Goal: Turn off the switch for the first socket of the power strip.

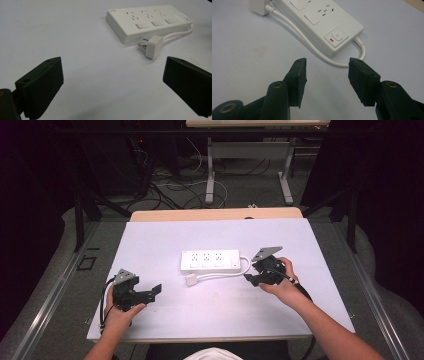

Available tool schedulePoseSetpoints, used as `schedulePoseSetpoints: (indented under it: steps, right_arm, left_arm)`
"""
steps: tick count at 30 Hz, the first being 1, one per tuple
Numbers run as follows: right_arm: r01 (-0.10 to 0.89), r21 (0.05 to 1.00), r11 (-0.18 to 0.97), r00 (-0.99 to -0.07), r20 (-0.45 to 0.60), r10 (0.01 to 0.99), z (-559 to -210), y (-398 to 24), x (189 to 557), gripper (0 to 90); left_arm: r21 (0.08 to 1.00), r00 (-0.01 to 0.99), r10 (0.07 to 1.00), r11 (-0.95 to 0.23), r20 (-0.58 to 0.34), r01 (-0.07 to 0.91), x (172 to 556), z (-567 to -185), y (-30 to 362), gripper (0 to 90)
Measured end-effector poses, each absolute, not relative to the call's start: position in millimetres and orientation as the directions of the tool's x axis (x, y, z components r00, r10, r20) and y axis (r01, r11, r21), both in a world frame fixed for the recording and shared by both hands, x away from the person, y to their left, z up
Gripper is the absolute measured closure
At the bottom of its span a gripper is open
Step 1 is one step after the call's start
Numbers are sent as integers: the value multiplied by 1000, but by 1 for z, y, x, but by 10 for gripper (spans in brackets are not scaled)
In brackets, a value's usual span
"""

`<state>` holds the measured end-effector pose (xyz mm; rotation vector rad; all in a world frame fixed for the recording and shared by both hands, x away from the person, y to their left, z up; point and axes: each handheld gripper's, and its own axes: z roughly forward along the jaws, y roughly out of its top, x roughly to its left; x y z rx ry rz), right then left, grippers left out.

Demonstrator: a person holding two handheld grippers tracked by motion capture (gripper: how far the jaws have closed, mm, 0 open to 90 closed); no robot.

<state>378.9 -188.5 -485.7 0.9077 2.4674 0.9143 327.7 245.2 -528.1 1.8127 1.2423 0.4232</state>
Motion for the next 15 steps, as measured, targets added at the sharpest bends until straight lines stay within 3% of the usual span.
schedulePoseSetpoints:
  steps: [15]
  right_arm:
    - [451,646,616,-732,-127,669,-483,-183,393,473]
  left_arm:
    - [806,441,877,-117,-190,580,328,-528,245,30]
